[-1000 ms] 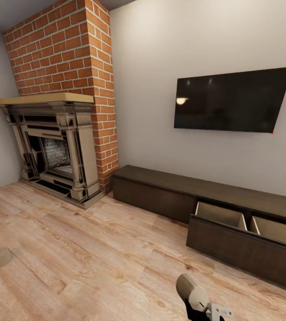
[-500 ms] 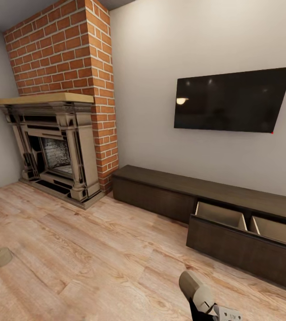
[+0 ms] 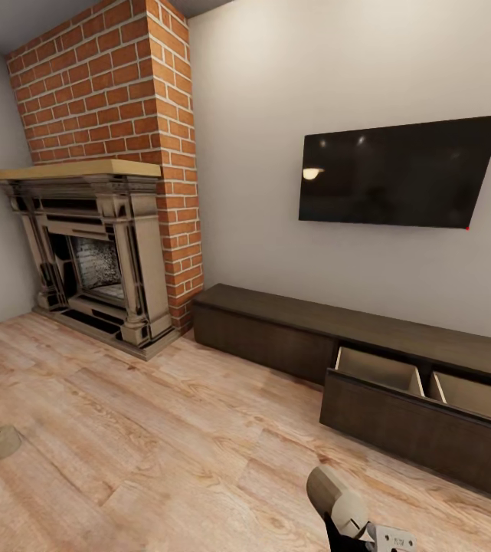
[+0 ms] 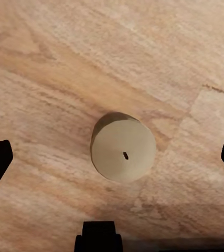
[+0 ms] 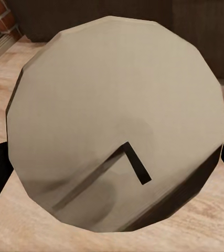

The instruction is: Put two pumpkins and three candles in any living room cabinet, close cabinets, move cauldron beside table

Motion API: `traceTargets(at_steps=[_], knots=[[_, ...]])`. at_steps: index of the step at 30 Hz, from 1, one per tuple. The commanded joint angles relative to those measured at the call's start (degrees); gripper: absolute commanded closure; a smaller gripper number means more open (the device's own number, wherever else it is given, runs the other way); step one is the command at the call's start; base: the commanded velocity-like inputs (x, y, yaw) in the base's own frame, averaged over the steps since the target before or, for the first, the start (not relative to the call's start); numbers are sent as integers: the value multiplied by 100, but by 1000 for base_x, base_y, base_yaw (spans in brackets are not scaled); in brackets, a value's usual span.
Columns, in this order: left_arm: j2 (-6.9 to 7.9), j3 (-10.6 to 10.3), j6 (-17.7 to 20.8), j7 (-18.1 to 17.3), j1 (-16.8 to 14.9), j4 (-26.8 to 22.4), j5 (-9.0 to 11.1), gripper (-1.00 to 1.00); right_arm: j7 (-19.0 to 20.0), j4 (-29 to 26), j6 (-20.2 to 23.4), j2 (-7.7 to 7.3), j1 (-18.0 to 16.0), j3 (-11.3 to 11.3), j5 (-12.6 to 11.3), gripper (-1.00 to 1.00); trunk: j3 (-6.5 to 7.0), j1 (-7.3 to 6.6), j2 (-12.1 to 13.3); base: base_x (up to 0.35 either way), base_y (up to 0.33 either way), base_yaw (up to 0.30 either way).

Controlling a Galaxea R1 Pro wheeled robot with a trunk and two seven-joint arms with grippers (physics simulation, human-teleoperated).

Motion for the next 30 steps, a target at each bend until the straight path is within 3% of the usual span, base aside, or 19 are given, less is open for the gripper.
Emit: traceTargets(at_steps=[1,7,26,30], knots=[[1,15,38,-19,0,-12,7,-100,36,-5,4,1,1,-5,-66,100,-23,21,-42,0,0,0],[1,15,37,-19,0,-12,8,-100,37,-6,7,0,3,-11,-66,100,-130,153,-283,0,0,0],[1,15,-219,-10,0,-12,7,-100,39,-9,13,-8,1,-109,-66,100,-130,153,-283,0,0,0],[1,15,-301,-10,0,-12,6,-100,40,-9,66,-9,3,-309,-69,100,-130,153,-283,0,0,0]])
